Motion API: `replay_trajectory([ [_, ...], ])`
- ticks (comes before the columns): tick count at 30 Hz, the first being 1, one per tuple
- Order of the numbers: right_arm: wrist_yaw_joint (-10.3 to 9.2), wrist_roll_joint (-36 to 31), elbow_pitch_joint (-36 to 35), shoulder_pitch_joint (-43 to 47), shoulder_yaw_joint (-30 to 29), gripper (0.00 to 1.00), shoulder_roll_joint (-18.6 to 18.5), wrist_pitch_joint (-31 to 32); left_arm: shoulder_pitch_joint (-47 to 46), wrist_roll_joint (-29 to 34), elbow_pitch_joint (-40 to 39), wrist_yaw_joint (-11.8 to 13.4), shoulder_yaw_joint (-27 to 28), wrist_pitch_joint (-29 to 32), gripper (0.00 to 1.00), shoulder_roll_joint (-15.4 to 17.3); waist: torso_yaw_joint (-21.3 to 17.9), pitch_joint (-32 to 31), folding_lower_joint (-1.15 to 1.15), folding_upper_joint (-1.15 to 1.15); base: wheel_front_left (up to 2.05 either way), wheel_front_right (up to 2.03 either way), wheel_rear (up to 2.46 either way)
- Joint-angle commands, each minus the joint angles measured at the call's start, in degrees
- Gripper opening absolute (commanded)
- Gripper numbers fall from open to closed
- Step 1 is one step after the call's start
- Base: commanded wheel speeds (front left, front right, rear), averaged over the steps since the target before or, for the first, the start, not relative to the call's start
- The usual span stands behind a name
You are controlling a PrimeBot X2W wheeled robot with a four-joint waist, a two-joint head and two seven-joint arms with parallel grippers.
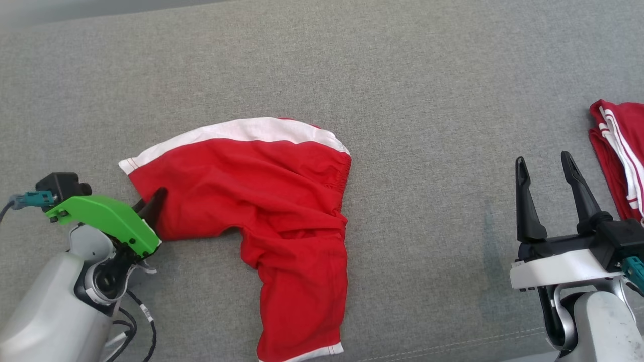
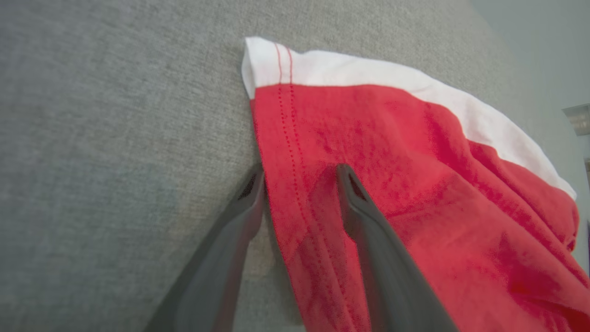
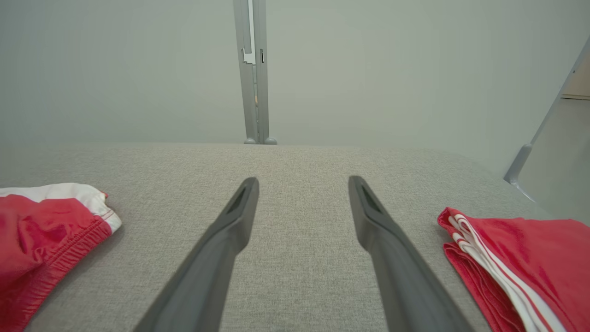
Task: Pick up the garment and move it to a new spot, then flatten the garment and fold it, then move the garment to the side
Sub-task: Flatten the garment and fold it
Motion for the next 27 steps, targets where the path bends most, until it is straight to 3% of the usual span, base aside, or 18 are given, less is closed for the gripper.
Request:
replay_trajectory([
  [1,-0.08,0.1,0.2,-0.3,-0.2,1.00,-0.1,-0.1,0.7,-0.4,0.7,-1.0,-1.3,0.9,0.00,-1.7,0.3,-0.5,0.00,0.00,0.00,0.00,0.00],
  [6,-0.08,0.2,0.6,0.3,-0.2,1.00,0.0,-0.1,-1.7,-0.6,-1.4,-4.0,-0.3,-1.8,0.00,-2.8,1.3,-2.4,0.00,0.00,0.00,0.00,0.00],
  [11,-0.08,0.2,0.7,0.4,0.2,1.00,0.1,-0.1,-2.6,1.6,-8.0,-4.8,-2.1,-3.7,0.00,-5.6,1.5,-4.1,0.00,0.00,0.00,0.00,0.00],
  [16,-0.08,0.3,0.9,0.8,0.3,1.00,0.1,-0.1,-3.7,3.5,-16.2,-3.9,-5.0,-3.9,0.00,-8.7,0.4,-5.8,0.00,0.00,0.00,0.00,0.00],
  [19,-0.08,0.5,1.1,1.1,0.5,1.00,0.2,-0.1,-4.7,4.9,-20.1,-2.5,-5.6,-3.7,0.00,-8.8,-0.8,-6.8,0.00,0.00,0.00,0.00,0.00],
  [27,-0.08,0.8,1.1,1.9,-0.5,1.00,0.3,-0.1,-7.8,6.7,-26.5,2.2,-2.6,-2.1,0.00,-3.9,-3.7,-8.5,0.00,0.00,0.00,0.00,0.00],
])
